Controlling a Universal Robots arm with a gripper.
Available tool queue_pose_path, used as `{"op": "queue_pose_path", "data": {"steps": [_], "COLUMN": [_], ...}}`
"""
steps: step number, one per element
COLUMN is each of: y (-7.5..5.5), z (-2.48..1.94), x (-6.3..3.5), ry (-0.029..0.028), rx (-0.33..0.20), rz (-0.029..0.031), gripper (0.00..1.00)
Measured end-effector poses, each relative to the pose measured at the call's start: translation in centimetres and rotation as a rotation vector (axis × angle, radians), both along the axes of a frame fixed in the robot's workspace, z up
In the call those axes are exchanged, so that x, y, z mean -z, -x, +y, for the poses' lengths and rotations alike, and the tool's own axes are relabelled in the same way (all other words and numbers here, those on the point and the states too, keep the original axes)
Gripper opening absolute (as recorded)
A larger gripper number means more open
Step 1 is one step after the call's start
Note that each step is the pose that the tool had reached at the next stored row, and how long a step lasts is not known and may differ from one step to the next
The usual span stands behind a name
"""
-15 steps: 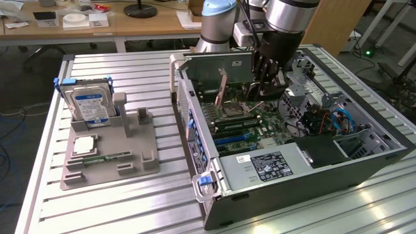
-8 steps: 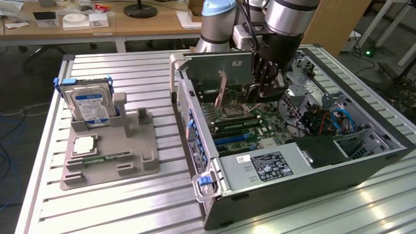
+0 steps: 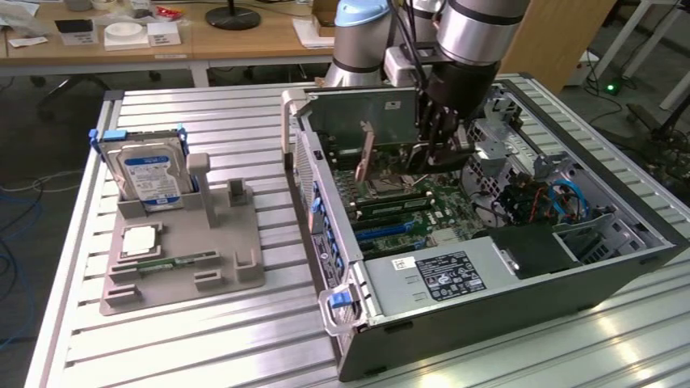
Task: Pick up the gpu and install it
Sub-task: 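Insert the gpu into the slot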
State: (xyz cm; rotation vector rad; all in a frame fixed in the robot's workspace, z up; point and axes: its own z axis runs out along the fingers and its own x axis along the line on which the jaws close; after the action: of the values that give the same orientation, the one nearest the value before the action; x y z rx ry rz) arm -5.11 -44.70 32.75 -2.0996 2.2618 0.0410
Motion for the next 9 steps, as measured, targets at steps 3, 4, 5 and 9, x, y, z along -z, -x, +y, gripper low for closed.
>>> {"op": "queue_pose_path", "data": {"steps": [3,4,5,9], "y": [0.18,0.23,0.25,0.33], "z": [0.0,0.0,0.0,0.0], "x": [0.08,0.1,0.11,0.21], "ry": [0.0003,0.0003,0.0002,-0.0001], "rx": [0.0,0.0,0.0,0.0], "rz": [0.0002,0.0002,0.0001,0.0], "gripper": [0.28,0.28,0.28,0.28]}}
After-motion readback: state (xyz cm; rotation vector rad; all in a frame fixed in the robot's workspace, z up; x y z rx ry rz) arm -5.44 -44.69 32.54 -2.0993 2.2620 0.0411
